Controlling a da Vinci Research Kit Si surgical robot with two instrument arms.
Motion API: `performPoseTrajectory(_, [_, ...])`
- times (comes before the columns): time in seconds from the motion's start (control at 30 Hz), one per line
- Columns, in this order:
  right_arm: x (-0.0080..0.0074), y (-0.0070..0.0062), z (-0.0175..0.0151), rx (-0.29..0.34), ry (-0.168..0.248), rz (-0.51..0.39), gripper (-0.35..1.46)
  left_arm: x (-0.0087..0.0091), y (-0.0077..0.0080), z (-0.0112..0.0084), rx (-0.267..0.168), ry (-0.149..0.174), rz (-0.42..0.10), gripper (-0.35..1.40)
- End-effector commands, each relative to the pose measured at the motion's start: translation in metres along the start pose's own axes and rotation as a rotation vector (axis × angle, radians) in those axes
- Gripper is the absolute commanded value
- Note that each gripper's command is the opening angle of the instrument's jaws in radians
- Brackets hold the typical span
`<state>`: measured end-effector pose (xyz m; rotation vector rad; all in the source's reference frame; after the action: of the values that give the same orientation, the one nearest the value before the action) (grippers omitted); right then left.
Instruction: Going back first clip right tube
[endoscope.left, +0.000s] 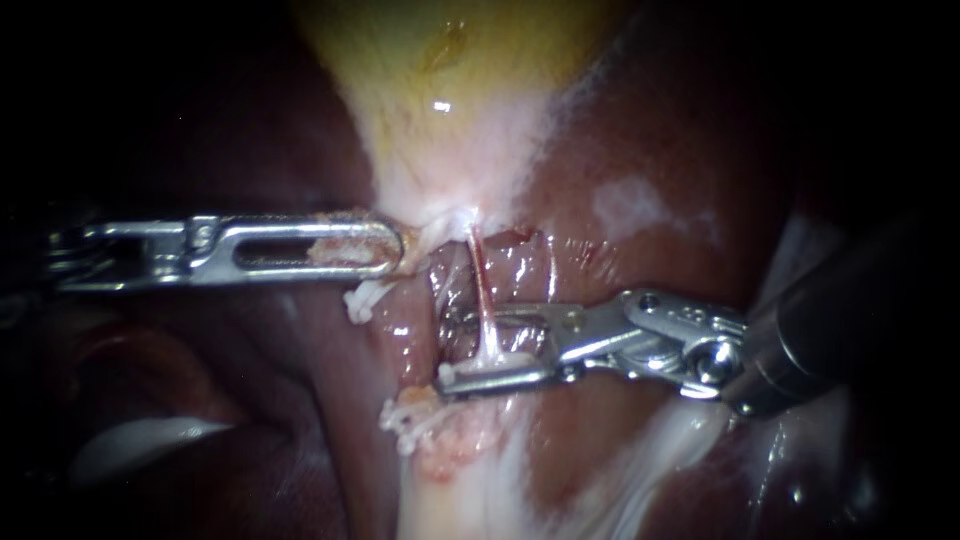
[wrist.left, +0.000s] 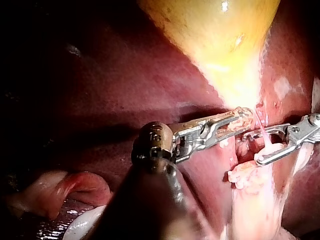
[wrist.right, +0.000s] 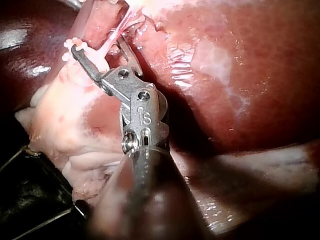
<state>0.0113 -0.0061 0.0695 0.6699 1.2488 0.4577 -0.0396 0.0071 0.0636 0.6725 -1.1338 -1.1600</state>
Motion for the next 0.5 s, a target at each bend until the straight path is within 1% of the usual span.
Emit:
performPoseTrajectory(0.03, [0.0001,-0.0002,-0.0002,0.010,-0.001,0.000,0.50,0.0000,0.0000,0.0000,0.000,0.000,0.000,-0.35])
performPoseTrajectory(0.23, [0.0001,-0.0018,-0.0004,0.056,-0.005,-0.015,0.50,0.0000,0.0000,-0.0001,0.000,0.000,0.000,-0.35])
performPoseTrajectory(0.33, [0.0001,-0.0024,-0.0003,0.068,-0.006,-0.023,0.50,0.0000,0.0000,-0.0002,0.000,0.000,0.000,-0.35])
performPoseTrajectory(0.4, [0.0002,-0.0025,-0.0002,0.068,-0.006,-0.029,0.50,0.0000,0.0000,-0.0002,0.000,0.000,0.000,-0.35])
performPoseTrajectory(0.5, [0.0001,-0.0020,-0.0003,0.069,-0.006,-0.040,0.50,0.0000,0.0000,-0.0002,0.000,0.000,0.000,-0.35])
